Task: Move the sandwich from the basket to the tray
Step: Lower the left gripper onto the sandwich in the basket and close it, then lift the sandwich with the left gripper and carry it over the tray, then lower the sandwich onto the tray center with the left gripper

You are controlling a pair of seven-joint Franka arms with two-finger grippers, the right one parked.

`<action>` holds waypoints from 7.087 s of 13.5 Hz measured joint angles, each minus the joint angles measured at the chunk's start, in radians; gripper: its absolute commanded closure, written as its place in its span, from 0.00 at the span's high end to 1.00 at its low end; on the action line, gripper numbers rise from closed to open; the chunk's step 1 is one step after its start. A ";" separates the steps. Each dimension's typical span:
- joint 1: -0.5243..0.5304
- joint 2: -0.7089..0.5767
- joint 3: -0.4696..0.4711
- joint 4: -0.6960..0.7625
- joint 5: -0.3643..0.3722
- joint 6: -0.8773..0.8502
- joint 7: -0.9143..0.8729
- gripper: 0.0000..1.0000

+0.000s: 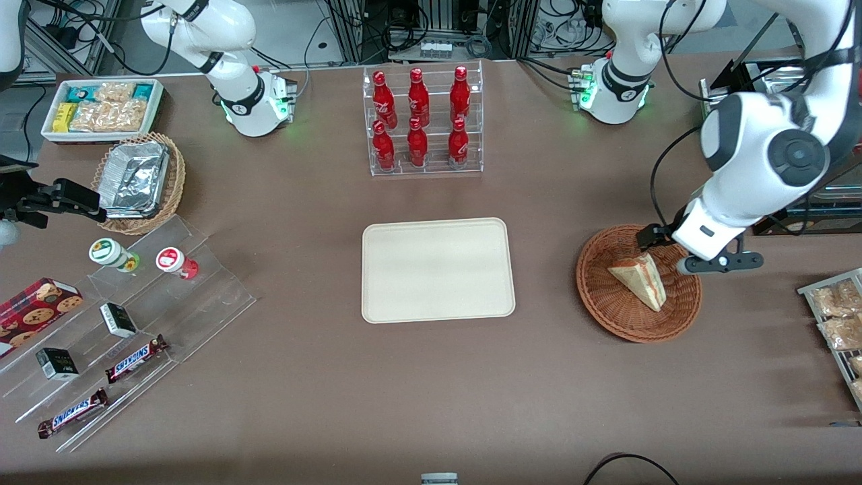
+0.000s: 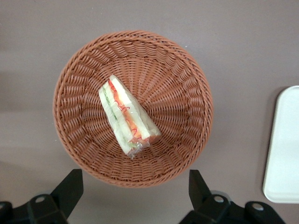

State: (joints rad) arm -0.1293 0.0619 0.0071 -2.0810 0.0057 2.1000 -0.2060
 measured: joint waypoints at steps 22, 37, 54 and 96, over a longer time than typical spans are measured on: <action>0.004 0.122 0.031 -0.128 0.002 0.300 -0.493 1.00; 0.004 0.193 0.031 -0.136 -0.017 0.321 -0.523 0.00; -0.235 0.104 0.001 0.057 -0.017 0.006 -0.461 0.00; -0.612 0.715 -0.099 0.767 -0.020 -0.087 -0.655 1.00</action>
State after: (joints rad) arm -0.7410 0.7772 -0.0920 -1.3142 -0.0147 2.0127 -0.8607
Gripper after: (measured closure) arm 0.026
